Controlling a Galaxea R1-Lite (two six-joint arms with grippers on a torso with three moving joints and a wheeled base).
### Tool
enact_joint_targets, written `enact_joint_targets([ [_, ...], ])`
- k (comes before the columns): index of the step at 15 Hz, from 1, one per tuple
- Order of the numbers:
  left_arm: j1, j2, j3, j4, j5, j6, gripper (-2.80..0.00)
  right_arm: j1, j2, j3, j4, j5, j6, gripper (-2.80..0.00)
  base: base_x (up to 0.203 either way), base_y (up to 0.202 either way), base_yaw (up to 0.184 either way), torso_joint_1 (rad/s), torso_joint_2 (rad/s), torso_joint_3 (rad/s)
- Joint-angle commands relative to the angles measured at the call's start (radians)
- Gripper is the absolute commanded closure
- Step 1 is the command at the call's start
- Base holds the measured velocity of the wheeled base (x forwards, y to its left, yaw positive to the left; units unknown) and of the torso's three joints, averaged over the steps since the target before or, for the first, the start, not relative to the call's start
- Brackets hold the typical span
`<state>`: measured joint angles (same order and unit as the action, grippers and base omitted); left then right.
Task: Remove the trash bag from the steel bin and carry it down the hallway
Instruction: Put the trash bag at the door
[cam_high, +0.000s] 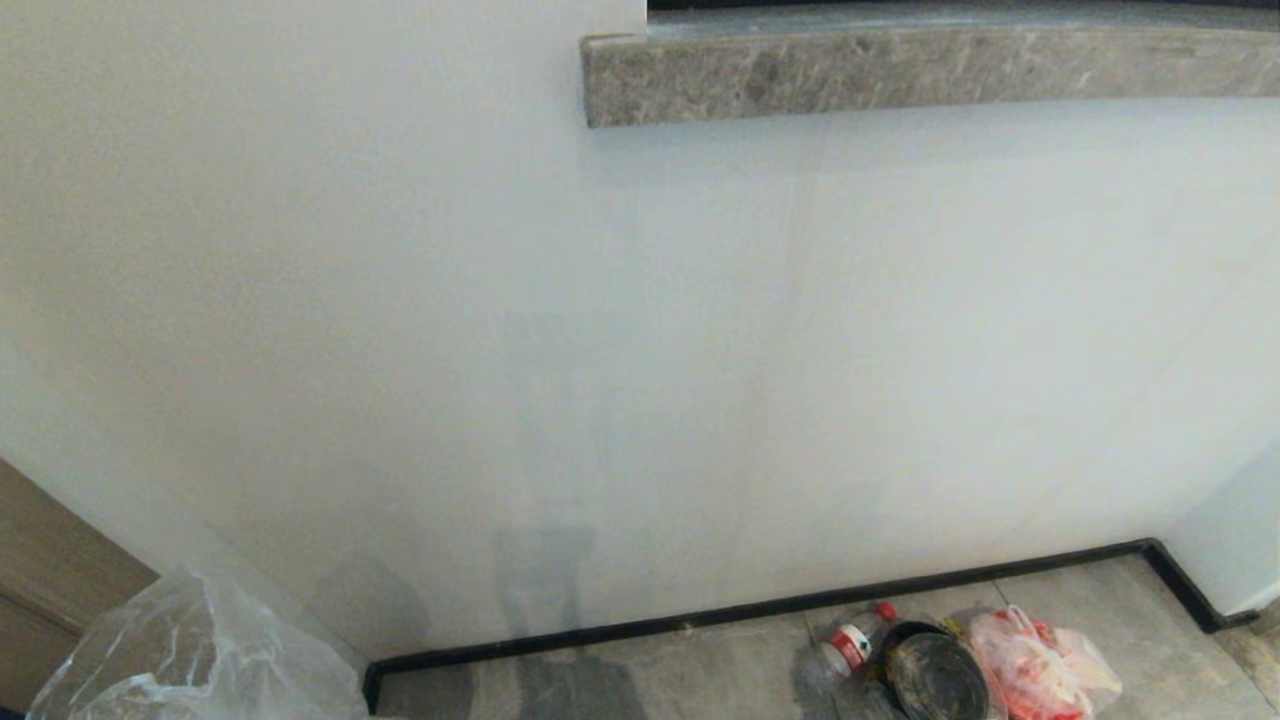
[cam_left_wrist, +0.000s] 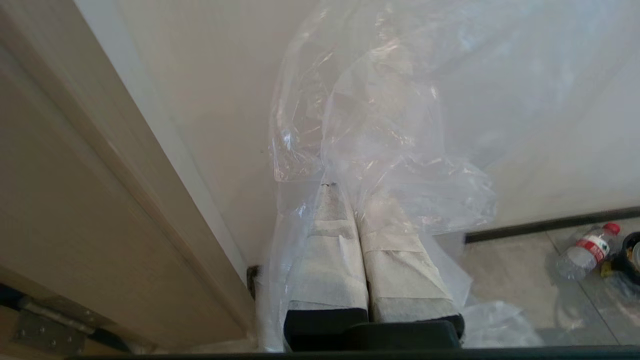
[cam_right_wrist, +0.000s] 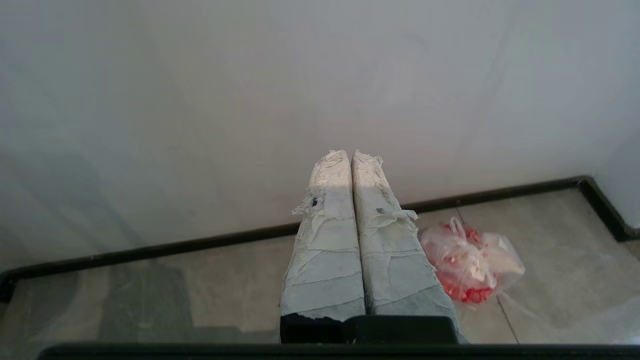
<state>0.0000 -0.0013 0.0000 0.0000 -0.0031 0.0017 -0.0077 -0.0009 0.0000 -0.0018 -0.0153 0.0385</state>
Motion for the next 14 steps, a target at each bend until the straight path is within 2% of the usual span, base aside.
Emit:
enact_joint_targets([
  [1,0.000,0.001,0.001,0.000,0.000,0.000,0.00,0.000,-0.001,0.002,0.000,0.000,-0.002,0.00,0.000,0.000,0.000,-0.002,0.00,-0.198],
  [14,0.000,0.001,0.000,0.000,0.000,0.000,0.00,0.000,-0.001,0.002,0.000,0.003,-0.011,0.00,0.000,0.000,0.000,0.000,0.00,-0.196],
])
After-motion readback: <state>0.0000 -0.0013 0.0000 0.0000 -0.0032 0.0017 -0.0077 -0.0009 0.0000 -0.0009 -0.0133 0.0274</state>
